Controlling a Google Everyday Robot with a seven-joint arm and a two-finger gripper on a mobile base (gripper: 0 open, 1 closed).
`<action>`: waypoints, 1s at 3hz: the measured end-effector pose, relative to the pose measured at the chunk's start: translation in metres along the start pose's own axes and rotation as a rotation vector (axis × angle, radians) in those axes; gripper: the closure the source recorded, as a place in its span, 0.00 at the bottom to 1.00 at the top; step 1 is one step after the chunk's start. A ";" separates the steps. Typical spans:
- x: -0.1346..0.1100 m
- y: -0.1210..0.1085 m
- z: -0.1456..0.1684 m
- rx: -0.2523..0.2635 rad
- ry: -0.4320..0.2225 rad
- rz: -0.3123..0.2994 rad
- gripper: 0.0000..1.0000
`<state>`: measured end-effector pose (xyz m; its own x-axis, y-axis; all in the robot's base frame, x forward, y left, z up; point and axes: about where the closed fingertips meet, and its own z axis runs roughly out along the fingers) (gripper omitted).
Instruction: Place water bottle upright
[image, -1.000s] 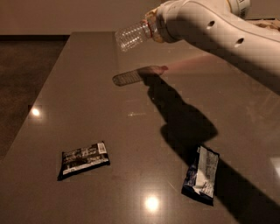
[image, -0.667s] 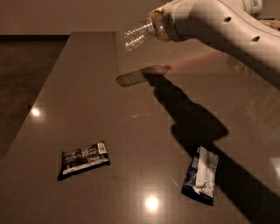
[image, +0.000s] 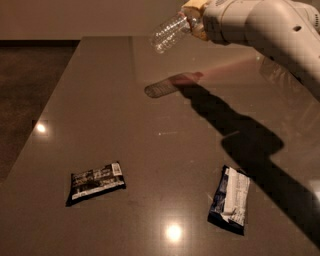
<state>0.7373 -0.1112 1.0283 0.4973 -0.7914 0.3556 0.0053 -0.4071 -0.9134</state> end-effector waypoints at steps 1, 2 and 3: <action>0.008 -0.007 -0.005 0.061 -0.015 -0.093 1.00; 0.011 -0.007 -0.012 0.110 -0.021 -0.226 1.00; 0.012 -0.008 -0.019 0.138 -0.011 -0.391 1.00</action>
Offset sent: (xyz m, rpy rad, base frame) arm -0.0131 -0.0214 0.0130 -1.0167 -0.7202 0.2901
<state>0.7268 -0.1265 1.0441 0.4442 -0.5841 0.6793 0.3117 -0.6101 -0.7284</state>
